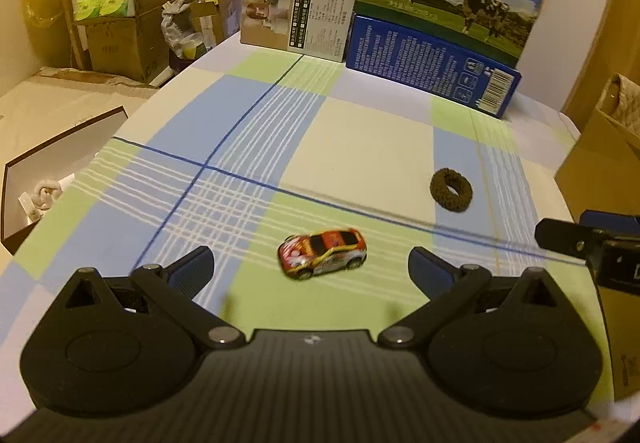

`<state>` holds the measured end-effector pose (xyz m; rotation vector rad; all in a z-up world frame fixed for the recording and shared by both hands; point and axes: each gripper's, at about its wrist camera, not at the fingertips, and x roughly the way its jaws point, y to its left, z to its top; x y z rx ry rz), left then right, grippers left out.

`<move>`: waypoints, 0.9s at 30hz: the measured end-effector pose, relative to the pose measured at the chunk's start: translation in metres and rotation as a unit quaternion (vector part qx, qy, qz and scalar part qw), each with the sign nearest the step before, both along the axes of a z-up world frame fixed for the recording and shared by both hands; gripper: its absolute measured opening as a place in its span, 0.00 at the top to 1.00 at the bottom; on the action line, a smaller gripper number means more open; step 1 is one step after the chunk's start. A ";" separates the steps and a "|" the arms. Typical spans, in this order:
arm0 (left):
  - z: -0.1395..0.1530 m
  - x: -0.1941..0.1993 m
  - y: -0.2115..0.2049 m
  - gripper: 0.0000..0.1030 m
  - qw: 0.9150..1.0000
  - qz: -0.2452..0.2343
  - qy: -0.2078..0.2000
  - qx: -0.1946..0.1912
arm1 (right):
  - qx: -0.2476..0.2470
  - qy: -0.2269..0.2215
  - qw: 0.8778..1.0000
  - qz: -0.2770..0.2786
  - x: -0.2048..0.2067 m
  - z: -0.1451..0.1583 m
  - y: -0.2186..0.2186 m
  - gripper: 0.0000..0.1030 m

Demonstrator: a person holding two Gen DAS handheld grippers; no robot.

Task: Organize objects
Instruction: 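Approach the toy car with the left gripper and the hair tie with the right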

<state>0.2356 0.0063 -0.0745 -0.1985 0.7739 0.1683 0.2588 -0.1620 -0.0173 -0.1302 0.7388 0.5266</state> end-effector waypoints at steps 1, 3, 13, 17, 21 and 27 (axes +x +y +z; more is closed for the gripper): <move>-0.003 0.005 -0.002 0.01 1.000 0.004 -0.001 0.003 | 0.000 0.002 1.000 0.001 0.005 -0.004 0.001 0.35; -0.008 0.014 -0.004 0.02 1.000 0.010 0.000 0.009 | 0.000 0.009 1.000 0.004 0.013 -0.011 0.002 0.38; -0.037 0.036 -0.008 0.06 0.999 0.042 0.018 0.029 | -0.008 -0.001 1.000 0.024 0.045 -0.034 0.018 0.43; -0.043 0.035 -0.006 0.09 0.998 0.053 0.017 0.028 | -0.011 0.006 1.000 0.026 0.050 -0.041 0.018 0.43; -0.043 0.033 -0.009 0.15 0.998 0.049 0.011 0.036 | -0.012 0.002 1.000 0.027 0.054 -0.043 0.017 0.43; -0.046 0.032 -0.018 0.15 0.998 0.031 0.014 0.055 | -0.015 0.001 0.999 0.036 0.054 -0.046 0.021 0.43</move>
